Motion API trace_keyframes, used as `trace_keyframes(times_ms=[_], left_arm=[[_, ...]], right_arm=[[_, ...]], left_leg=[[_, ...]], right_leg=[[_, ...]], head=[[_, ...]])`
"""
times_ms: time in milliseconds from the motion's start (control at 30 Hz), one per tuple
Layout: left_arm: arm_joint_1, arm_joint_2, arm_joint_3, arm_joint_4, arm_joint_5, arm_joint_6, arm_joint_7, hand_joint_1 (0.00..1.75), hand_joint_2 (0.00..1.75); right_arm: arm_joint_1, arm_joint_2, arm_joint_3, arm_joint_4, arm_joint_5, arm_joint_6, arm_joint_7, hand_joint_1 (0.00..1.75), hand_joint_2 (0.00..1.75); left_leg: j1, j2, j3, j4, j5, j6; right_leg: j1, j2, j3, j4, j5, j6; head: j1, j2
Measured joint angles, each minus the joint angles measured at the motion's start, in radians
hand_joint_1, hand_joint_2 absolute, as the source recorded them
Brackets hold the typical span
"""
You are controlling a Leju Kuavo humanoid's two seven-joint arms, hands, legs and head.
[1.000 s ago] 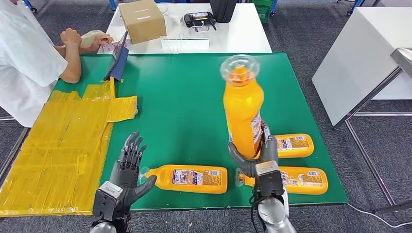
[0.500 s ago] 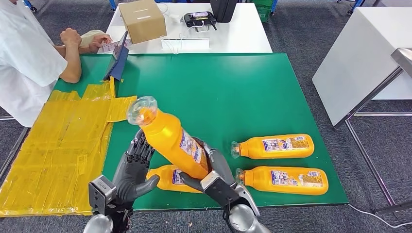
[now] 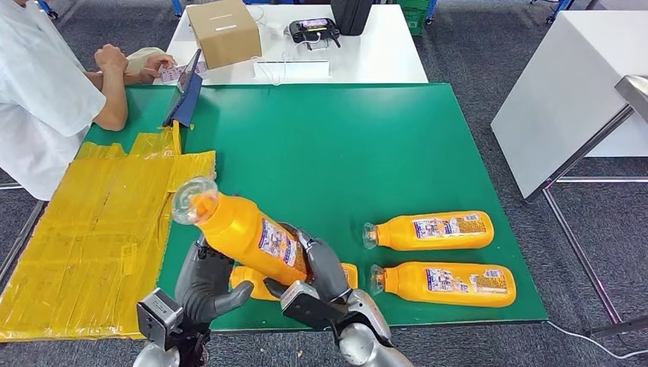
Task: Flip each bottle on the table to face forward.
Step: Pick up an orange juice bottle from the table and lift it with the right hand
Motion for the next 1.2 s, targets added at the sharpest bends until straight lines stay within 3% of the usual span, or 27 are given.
trace_keyframes(times_ms=[133,300,333,433,467,633,967,1000,1033,1133,1167,1200], left_arm=[[-0.005,0.000,0.016,0.003,-0.051,0.080,0.002,0.00,1.75],[-0.007,0.001,0.029,0.009,-0.074,0.102,0.002,0.01,1.75],[-0.007,0.001,0.029,0.010,-0.080,0.107,0.004,0.17,1.75],[-0.007,0.001,0.037,0.017,-0.098,0.131,0.016,1.46,1.75],[-0.007,0.001,0.042,0.023,-0.100,0.136,0.019,1.75,1.75],[-0.006,-0.008,0.075,0.049,-0.082,0.139,0.014,1.75,1.75],[0.002,-0.030,0.111,0.054,-0.037,0.140,-0.008,1.75,1.75],[0.003,-0.031,0.113,0.054,-0.035,0.140,-0.009,1.75,1.75],[0.004,-0.032,0.115,0.054,-0.033,0.140,-0.009,1.75,1.75],[0.002,-0.032,0.126,0.054,-0.009,0.135,-0.006,1.75,1.75],[-0.001,-0.032,0.134,0.054,0.011,0.129,-0.002,1.75,1.75],[-0.005,-0.032,0.145,0.054,0.035,0.120,0.003,1.75,1.75]], right_arm=[[0.005,-0.015,0.055,-0.027,0.117,-0.062,0.000,1.75,1.75],[0.008,-0.032,0.093,-0.059,0.143,-0.080,0.008,1.75,1.75],[0.008,-0.034,0.097,-0.062,0.146,-0.081,0.008,1.75,1.75],[0.005,-0.040,0.105,-0.077,0.178,-0.096,0.013,1.75,1.75],[0.003,-0.044,0.108,-0.084,0.197,-0.102,0.019,1.75,1.75],[-0.016,-0.057,0.130,-0.095,0.246,-0.112,0.054,1.75,1.75],[-0.024,-0.060,0.149,-0.095,0.210,-0.130,0.061,1.75,1.75],[-0.024,-0.060,0.149,-0.095,0.208,-0.131,0.061,1.70,1.75],[-0.024,-0.060,0.149,-0.095,0.205,-0.132,0.061,1.26,1.75],[-0.020,-0.059,0.150,-0.095,0.195,-0.139,0.056,0.00,0.44],[-0.016,-0.059,0.150,-0.097,0.187,-0.142,0.051,0.00,0.00],[-0.011,-0.059,0.150,-0.099,0.180,-0.146,0.046,0.00,0.00]], left_leg=[[0.000,0.000,0.000,0.000,0.000,0.000],[0.000,0.000,0.000,0.000,0.000,0.000],[0.000,0.000,0.000,0.000,0.000,0.000],[0.000,0.000,0.000,0.000,0.000,0.000],[0.000,0.000,0.000,0.000,0.000,0.000],[0.000,0.001,0.000,0.000,0.000,0.000],[0.000,0.001,0.000,0.000,0.000,0.000],[0.000,0.001,0.000,0.000,0.000,0.000],[0.000,0.001,0.000,0.000,0.000,0.000],[0.000,0.001,0.000,0.000,0.000,0.000],[0.000,0.001,0.000,0.000,0.000,0.000],[0.000,0.001,0.000,0.000,0.000,0.000]], right_leg=[[0.000,0.000,0.000,0.000,0.000,0.000],[0.000,0.000,-0.001,0.000,0.000,0.000],[0.000,0.000,-0.001,0.000,0.000,0.000],[0.000,0.000,0.000,0.000,0.000,0.000],[0.000,0.000,0.000,0.000,0.000,0.000],[0.000,0.000,0.000,0.000,0.000,0.000],[0.000,0.000,-0.001,0.000,0.000,0.000],[0.000,0.000,-0.001,0.000,0.000,0.000],[0.000,0.000,-0.001,0.000,0.000,0.000],[0.000,0.000,-0.001,0.000,0.000,0.000],[0.000,0.000,-0.001,0.000,0.000,0.000],[0.000,0.000,-0.001,0.000,0.000,0.000]], head=[[0.000,0.000],[0.000,0.000],[0.000,0.000],[0.000,0.000],[0.000,0.000],[0.000,0.000],[0.000,0.000],[0.000,0.000],[0.000,0.000],[0.000,0.000],[0.000,0.000],[0.000,0.000]])
